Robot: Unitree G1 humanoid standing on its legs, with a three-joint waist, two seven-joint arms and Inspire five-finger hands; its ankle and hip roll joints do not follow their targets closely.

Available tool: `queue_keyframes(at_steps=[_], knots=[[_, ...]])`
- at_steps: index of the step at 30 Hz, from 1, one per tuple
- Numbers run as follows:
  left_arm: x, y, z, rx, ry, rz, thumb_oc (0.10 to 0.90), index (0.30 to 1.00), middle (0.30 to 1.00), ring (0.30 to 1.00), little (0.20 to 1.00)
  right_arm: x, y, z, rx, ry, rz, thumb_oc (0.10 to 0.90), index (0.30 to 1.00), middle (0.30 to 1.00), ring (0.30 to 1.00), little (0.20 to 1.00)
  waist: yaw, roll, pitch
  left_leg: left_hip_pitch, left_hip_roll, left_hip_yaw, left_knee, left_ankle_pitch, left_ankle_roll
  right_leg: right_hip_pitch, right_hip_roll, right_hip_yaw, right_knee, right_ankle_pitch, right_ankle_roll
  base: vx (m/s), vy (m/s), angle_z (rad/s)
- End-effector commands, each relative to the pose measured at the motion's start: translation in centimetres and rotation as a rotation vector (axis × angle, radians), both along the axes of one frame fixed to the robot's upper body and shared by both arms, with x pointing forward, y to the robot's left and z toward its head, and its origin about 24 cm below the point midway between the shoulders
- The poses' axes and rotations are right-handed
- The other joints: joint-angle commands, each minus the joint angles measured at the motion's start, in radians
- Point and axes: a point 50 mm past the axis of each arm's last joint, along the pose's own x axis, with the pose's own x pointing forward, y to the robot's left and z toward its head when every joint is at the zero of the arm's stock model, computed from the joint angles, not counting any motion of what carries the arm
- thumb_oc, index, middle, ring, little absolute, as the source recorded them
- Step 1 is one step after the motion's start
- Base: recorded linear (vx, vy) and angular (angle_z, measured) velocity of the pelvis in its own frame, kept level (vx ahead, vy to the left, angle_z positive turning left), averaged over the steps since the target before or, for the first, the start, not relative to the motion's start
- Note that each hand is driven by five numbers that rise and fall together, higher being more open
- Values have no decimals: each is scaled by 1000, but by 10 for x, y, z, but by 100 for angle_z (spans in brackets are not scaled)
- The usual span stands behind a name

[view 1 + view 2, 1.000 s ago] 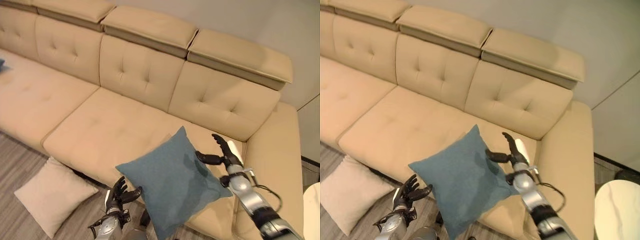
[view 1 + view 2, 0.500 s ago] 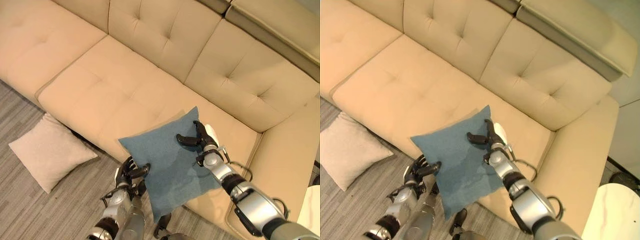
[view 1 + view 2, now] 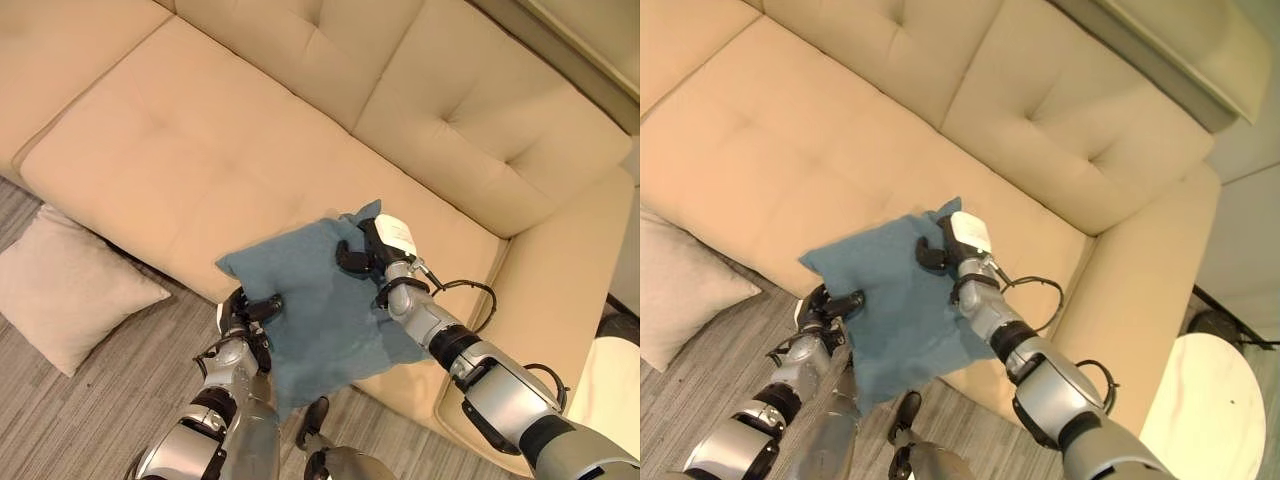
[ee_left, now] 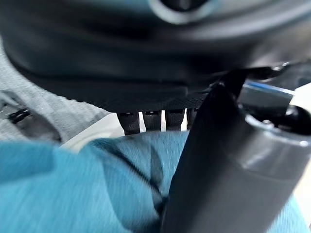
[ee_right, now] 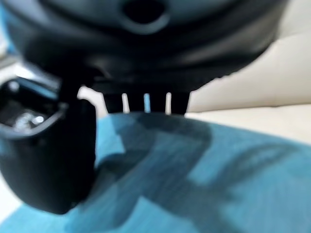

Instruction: Pick up all the scattered cushions and arrange them neatly on the sofa.

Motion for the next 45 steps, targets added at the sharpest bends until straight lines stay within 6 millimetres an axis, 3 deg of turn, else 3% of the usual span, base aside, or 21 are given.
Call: queue_keyframes(at_steps=[1,5,7,12,13,16,18,19,22,23,25,26,28,31,33,37,45], knots=[[59,-27,108,2,-429,-48,400,300,300,300,300,-25,11,-20,115,15,78,400,300,300,300,300,-36,-1,-29,51,49,23,7,-159,-14,-56,-60,30,36,29,71,18,11,-13],[56,-34,124,37,-526,-90,400,300,300,300,300,-30,-9,-12,173,-53,40,400,300,300,300,300,-49,21,-41,73,44,33,6,-170,-8,-45,-67,32,39,20,70,17,18,-5],[51,-42,141,62,-622,-145,400,300,300,300,300,-33,-25,-5,223,-97,-3,400,300,300,300,300,-61,48,-59,93,36,42,7,-180,1,-30,-77,33,44,11,72,38,45,-9],[31,-49,129,23,-645,-202,400,300,300,300,300,-45,-49,-9,290,-105,-64,400,300,300,300,300,-75,85,-103,141,16,61,10,-207,20,9,-101,41,56,-1,79,76,90,-11],[21,-45,119,16,-632,-206,400,300,300,300,300,-53,-63,-15,332,-93,-112,400,300,300,300,300,-87,100,-130,165,5,69,17,-225,33,32,-114,49,63,-9,83,124,141,-6],[11,-44,109,24,-611,-229,400,300,300,300,300,-62,-73,-20,369,-85,-150,400,300,300,300,300,-95,117,-156,196,-11,75,33,-248,47,59,-131,60,78,-20,90,117,145,-15],[3,-42,100,26,-586,-232,400,300,300,300,300,-71,-80,-26,392,-70,-171,400,300,300,300,300,-107,131,-174,224,-24,83,58,-274,57,74,-148,70,122,-35,97,165,222,-7],[-2,-42,94,51,-570,-256,400,300,300,300,300,-78,-83,-29,409,-67,-180,400,300,300,300,300,-123,147,-178,260,-38,93,85,-296,72,72,-171,81,215,-36,108,118,223,-2],[-5,-45,93,87,-568,-282,400,300,300,300,300,-80,-81,-25,408,-84,-158,400,300,300,300,300,-140,171,-147,310,-61,125,135,-323,104,13,-221,114,438,108,134,66,215,-10],[-5,-45,93,87,-568,-282,400,300,300,300,300,-80,-81,-24,407,-84,-158,400,300,300,300,300,-137,171,-145,311,-63,129,137,-325,105,11,-222,119,443,106,135,15,115,-23],[-8,-47,95,163,-583,-332,400,300,300,300,300,-83,-80,-20,412,-107,-134,400,300,300,300,300,-155,206,-123,348,-52,129,152,-339,114,-36,-210,116,575,92,105,32,123,-14],[-8,-47,95,162,-583,-331,400,300,300,300,300,-83,-80,-20,411,-106,-134,400,300,300,300,300,-155,206,-123,348,-53,130,152,-340,114,-38,-211,117,580,89,105,61,92,-3],[-13,-53,91,159,-580,-358,400,300,300,300,300,-83,-78,-20,418,-103,-118,400,300,300,300,300,-174,222,-129,385,-54,119,125,-337,109,-86,-118,103,521,-29,81,116,27,3],[-19,-53,82,170,-550,-385,400,300,300,300,300,-85,-80,-26,393,-83,-119,400,300,300,300,300,-172,217,-139,399,-65,128,113,-342,106,-74,-89,65,419,-53,68,92,-37,1],[-25,-52,70,162,-502,-382,400,300,300,300,300,-91,-80,-33,395,-55,-124,400,300,300,300,300,-177,215,-162,410,-65,118,113,-343,97,-30,-41,115,338,-70,41,179,-112,17],[-37,-48,54,160,-437,-379,400,300,300,300,300,-99,-83,-42,396,-15,-123,400,300,300,300,300,-169,222,-196,433,-57,126,89,-344,86,42,-26,111,244,-67,23,135,-103,18],[-46,-46,38,155,-370,-371,400,300,300,300,300,-104,-88,-46,374,0,-127,400,300,300,300,300,-161,231,-196,401,-50,118,128,-346,57,100,-19,77,160,-70,3,21,-78,12]])
